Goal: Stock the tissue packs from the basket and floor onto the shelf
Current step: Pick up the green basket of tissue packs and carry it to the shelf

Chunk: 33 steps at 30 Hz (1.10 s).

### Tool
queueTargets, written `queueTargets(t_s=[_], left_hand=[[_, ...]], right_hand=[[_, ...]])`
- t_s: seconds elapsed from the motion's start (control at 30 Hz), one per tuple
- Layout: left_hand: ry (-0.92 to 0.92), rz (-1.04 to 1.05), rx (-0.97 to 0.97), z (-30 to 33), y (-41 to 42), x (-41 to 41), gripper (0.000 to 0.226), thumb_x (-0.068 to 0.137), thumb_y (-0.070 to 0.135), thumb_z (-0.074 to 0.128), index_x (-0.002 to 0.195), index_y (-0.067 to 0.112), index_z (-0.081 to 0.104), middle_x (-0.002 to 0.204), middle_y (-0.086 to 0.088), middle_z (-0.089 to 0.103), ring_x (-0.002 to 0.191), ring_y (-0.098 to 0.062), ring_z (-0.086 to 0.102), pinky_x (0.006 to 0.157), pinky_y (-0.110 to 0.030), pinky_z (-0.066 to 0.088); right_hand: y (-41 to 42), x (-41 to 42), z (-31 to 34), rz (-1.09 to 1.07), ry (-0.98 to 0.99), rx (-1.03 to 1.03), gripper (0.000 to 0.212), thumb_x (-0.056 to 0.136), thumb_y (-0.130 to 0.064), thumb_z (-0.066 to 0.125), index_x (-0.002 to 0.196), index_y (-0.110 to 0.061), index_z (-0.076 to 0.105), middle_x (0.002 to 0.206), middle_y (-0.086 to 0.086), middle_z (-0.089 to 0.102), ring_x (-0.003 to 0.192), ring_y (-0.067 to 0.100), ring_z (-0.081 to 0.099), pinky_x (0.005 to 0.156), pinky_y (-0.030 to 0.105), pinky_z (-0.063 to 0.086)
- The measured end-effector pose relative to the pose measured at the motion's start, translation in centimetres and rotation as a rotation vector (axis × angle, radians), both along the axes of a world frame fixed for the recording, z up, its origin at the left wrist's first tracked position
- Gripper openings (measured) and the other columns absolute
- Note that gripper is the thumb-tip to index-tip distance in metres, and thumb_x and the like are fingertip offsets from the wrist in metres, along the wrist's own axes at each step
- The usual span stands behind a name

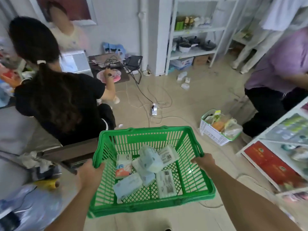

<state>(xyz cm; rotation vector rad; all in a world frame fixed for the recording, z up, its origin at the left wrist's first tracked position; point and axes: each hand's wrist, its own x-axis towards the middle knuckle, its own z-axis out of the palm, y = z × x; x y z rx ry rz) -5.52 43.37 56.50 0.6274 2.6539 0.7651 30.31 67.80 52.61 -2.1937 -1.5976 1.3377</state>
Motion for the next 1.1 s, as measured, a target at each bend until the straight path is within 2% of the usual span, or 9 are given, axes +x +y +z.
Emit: queueTargets(t_s=[0.13, 0.27, 0.4, 0.53, 0.63, 0.7, 0.8, 0.93, 1.1], left_hand=[[0.031, -0.110, -0.014, -0.2, 7.0, 1.7, 0.031, 0.089, 0.038, 0.074, 0.080, 0.011, 0.061, 0.069, -0.010, 0.060, 0.071, -0.033, 0.059, 0.061, -0.037, 0.045], [0.040, -0.217, -0.020, -0.8, 13.1, 2.4, 0.032, 0.089, 0.037, 0.074, 0.077, 0.012, 0.059, 0.067, -0.008, 0.062, 0.069, -0.035, 0.063, 0.057, -0.035, 0.042], [0.035, -0.322, -0.037, -1.2, 20.1, 1.8, 0.029, 0.088, 0.035, 0.076, 0.084, 0.009, 0.064, 0.076, -0.016, 0.069, 0.074, -0.037, 0.066, 0.062, -0.040, 0.052], [0.057, -0.431, -0.003, -0.7, 27.6, 2.2, 0.028, 0.089, 0.030, 0.076, 0.093, 0.004, 0.066, 0.084, -0.023, 0.070, 0.083, -0.042, 0.068, 0.064, -0.039, 0.046], [0.054, -0.482, -0.013, -0.6, 32.9, 3.5, 0.025, 0.091, 0.028, 0.075, 0.091, 0.007, 0.061, 0.066, -0.006, 0.056, 0.067, -0.031, 0.056, 0.061, -0.035, 0.041], [0.056, -0.508, -0.025, -0.9, 36.5, 4.5, 0.027, 0.093, 0.029, 0.072, 0.095, 0.005, 0.060, 0.067, -0.002, 0.049, 0.067, -0.027, 0.050, 0.062, -0.036, 0.039], [0.076, -0.536, -0.087, -1.5, 41.7, 6.0, 0.035, 0.096, 0.034, 0.067, 0.105, 0.003, 0.056, 0.078, -0.014, 0.059, 0.077, -0.039, 0.062, 0.062, -0.038, 0.041], [0.146, -0.564, -0.106, -1.4, 47.4, 7.8, 0.037, 0.098, 0.036, 0.064, 0.107, 0.002, 0.054, 0.092, -0.023, 0.069, 0.087, -0.042, 0.068, 0.063, -0.038, 0.038], [0.110, -0.516, -0.112, -1.2, 53.4, 7.6, 0.035, 0.099, 0.039, 0.061, 0.104, 0.006, 0.052, 0.081, -0.011, 0.054, 0.072, -0.030, 0.051, 0.062, -0.038, 0.039]], right_hand=[[3.5, 4.2, 0.0, -0.108, -0.010, 0.000, 0.032, 0.082, -0.017, 0.082, 0.105, -0.002, 0.065, 0.072, 0.008, 0.059, 0.061, 0.019, 0.055, 0.051, 0.025, 0.041], [6.6, 6.7, -1.1, -0.194, -0.028, -0.041, 0.035, 0.082, -0.016, 0.081, 0.108, 0.002, 0.066, 0.074, 0.009, 0.058, 0.060, 0.020, 0.054, 0.051, 0.025, 0.042], [9.6, 7.9, -1.6, -0.280, -0.035, -0.050, 0.037, 0.081, -0.017, 0.082, 0.109, 0.001, 0.066, 0.075, 0.010, 0.058, 0.061, 0.022, 0.055, 0.050, 0.025, 0.041], [12.3, 9.2, -1.9, -0.400, -0.022, -0.048, 0.035, 0.081, -0.014, 0.081, 0.108, 0.001, 0.066, 0.072, 0.009, 0.057, 0.061, 0.023, 0.056, 0.051, 0.027, 0.043], [14.6, 10.8, -2.5, -0.482, -0.016, -0.023, 0.029, 0.081, -0.013, 0.081, 0.102, -0.001, 0.067, 0.068, 0.009, 0.056, 0.060, 0.024, 0.055, 0.052, 0.027, 0.043], [16.4, 12.0, -3.0, -0.502, -0.011, -0.019, 0.027, 0.080, -0.013, 0.081, 0.100, -0.001, 0.068, 0.067, 0.010, 0.057, 0.060, 0.026, 0.055, 0.056, 0.029, 0.046], [20.4, 13.8, -3.6, -0.532, 0.003, -0.016, 0.023, 0.079, -0.014, 0.081, 0.096, -0.004, 0.070, 0.067, 0.012, 0.059, 0.062, 0.028, 0.057, 0.061, 0.035, 0.048], [26.5, 15.1, -3.3, -0.525, -0.009, 0.010, 0.021, 0.080, -0.022, 0.081, 0.091, -0.010, 0.068, 0.069, 0.011, 0.061, 0.061, 0.027, 0.058, 0.055, 0.030, 0.046], [33.8, 14.5, -3.3, -0.531, 0.005, -0.003, 0.025, 0.078, -0.022, 0.082, 0.092, -0.011, 0.065, 0.070, 0.011, 0.060, 0.064, 0.028, 0.059, 0.057, 0.033, 0.048]])
